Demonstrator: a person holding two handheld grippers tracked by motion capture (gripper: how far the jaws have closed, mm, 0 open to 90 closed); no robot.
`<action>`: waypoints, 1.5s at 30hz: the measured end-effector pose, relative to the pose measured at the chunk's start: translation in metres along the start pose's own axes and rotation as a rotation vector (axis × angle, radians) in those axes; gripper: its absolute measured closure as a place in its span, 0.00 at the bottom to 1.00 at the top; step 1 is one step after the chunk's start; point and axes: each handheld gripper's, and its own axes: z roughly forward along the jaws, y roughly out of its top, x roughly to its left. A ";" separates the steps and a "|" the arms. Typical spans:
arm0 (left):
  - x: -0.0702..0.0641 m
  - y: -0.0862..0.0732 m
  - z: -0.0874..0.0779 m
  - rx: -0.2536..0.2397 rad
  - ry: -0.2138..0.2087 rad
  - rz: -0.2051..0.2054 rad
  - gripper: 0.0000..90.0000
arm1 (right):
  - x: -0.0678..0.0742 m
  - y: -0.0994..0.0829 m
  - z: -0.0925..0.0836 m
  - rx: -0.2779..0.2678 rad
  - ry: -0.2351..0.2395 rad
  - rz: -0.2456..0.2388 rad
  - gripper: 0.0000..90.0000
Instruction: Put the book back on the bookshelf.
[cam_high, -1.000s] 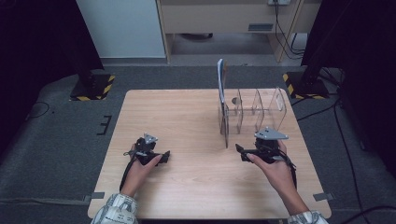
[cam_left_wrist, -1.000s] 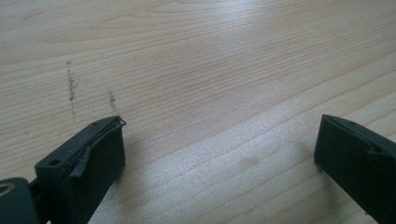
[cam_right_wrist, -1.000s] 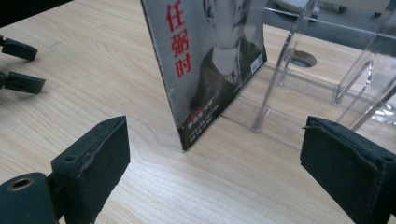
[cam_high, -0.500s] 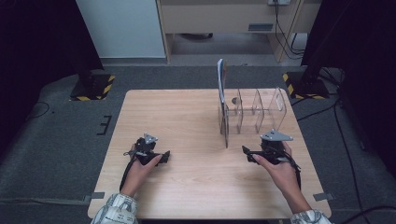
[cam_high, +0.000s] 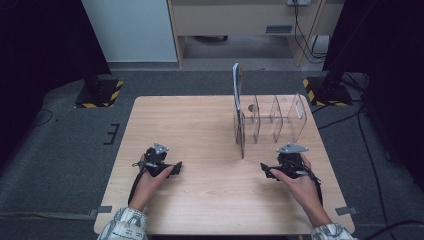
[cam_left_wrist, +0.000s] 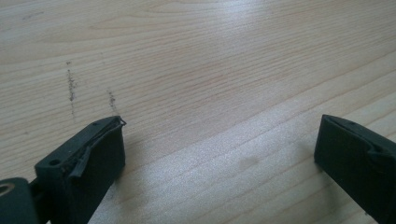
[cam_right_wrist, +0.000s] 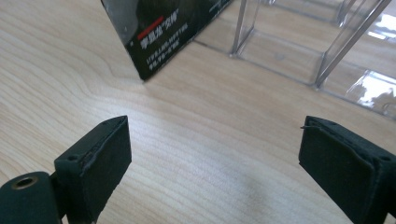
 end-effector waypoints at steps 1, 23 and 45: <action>0.000 0.000 0.000 0.000 0.000 0.000 0.01 | 0.000 -0.001 0.001 0.010 0.004 -0.001 0.11; 0.000 0.000 0.000 0.000 0.000 0.000 0.01 | -0.036 -0.017 0.017 0.046 -0.048 0.140 0.12; 0.000 0.000 0.000 0.001 -0.001 0.002 0.01 | -0.028 -0.026 0.032 0.073 -0.078 0.119 0.08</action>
